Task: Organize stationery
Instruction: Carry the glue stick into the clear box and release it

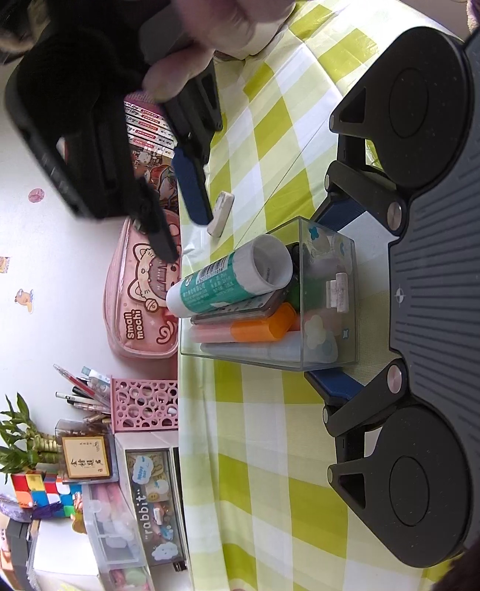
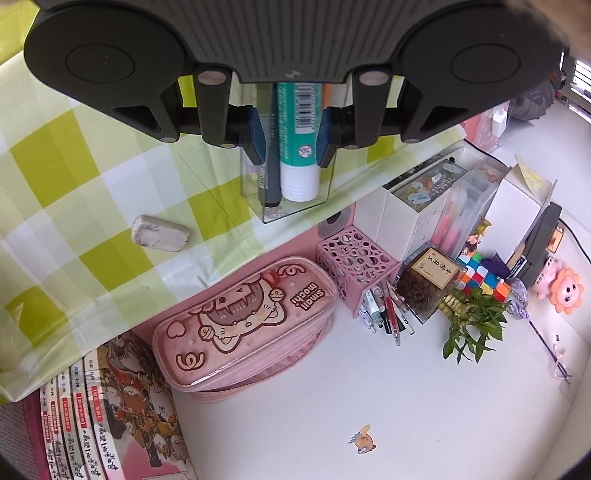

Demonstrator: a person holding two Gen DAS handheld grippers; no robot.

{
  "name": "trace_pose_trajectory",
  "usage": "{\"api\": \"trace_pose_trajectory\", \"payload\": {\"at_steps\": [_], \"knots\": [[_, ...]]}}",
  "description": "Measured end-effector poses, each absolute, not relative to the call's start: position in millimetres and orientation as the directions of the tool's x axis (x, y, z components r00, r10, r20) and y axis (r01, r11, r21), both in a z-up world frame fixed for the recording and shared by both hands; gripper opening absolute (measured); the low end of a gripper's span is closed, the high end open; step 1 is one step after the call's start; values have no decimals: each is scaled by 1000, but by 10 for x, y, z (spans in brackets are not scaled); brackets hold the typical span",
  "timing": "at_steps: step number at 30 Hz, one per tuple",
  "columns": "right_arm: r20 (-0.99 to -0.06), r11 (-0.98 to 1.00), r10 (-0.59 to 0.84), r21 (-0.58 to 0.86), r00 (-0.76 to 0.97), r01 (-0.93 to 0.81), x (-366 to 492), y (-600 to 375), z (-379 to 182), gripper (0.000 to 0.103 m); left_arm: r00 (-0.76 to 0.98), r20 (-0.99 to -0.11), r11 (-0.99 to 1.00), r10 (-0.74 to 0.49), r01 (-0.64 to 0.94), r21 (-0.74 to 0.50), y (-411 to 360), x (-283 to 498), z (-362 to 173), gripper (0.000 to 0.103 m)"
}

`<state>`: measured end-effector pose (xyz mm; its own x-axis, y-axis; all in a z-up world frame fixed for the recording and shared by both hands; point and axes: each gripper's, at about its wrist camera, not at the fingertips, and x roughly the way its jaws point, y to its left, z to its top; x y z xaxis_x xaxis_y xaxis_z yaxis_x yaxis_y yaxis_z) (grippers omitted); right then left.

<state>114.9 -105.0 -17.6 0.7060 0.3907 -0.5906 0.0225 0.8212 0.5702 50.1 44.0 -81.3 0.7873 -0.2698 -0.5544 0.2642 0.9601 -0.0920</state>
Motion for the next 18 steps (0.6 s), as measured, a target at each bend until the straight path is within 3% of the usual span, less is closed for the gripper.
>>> {"api": "trace_pose_trajectory", "payload": {"at_steps": [11, 15, 18], "knots": [[-540, 894, 287, 447, 791, -20, 605, -1521, -158, 70, 780, -588, 971, -214, 235, -42, 366, 516, -785, 86], [-523, 938, 235, 344, 819, -50, 390, -1549, -150, 78, 769, -609, 981, -195, 163, -108, 401, 478, -713, 98], [-523, 962, 202, 266, 828, -67, 254, -1521, -171, 78, 755, -633, 983, -171, 90, -158, 412, 417, -647, 98]]}}
